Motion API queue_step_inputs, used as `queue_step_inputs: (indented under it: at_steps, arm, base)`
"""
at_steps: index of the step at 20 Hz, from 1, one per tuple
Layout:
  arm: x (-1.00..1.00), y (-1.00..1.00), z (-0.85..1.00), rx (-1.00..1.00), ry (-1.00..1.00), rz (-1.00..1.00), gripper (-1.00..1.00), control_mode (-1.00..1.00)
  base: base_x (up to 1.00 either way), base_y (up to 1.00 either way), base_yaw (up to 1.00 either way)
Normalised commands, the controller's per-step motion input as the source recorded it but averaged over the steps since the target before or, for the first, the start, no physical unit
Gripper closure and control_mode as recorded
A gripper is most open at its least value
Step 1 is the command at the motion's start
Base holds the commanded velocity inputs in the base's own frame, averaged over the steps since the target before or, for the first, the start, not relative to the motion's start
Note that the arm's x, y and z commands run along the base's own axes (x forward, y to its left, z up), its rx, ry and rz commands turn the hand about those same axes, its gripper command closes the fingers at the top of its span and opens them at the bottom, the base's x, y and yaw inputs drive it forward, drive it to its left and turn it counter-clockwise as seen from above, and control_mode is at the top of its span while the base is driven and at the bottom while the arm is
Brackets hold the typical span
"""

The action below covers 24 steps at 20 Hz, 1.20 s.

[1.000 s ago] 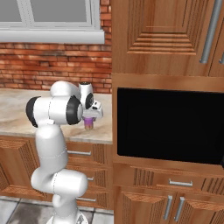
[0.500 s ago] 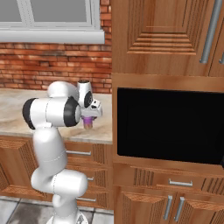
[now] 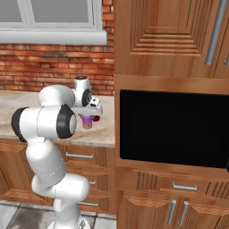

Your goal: Four empty soda cans are scattered around the kitchen. Gather all the cans and cluster them next to the stove for recycling.

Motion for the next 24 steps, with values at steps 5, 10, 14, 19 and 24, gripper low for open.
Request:
queue_step_inputs:
  at_steps: [5, 10, 14, 19, 24]
  arm:
    - [-0.33, 0.00, 0.51, 0.00, 0.02, 0.00, 1.00, -1.00]
    - [-0.27, 0.04, 0.33, 0.00, 0.11, 0.03, 1.00, -1.00]
    - [-0.43, 0.03, 0.10, -0.02, 0.11, 0.03, 1.00, -1.00]
    - [-0.52, 0.00, 0.05, -0.02, 0.09, 0.03, 1.00, -1.00]
    - [-0.42, 0.00, 0.08, -0.01, 0.05, 0.02, 1.00, -1.00]
  base:
    - [0.00, 0.00, 0.00]
    - [0.00, 0.00, 0.00]
    - [0.00, 0.00, 0.00]
    - [0.00, 0.00, 0.00]
    - [0.00, 0.00, 0.00]
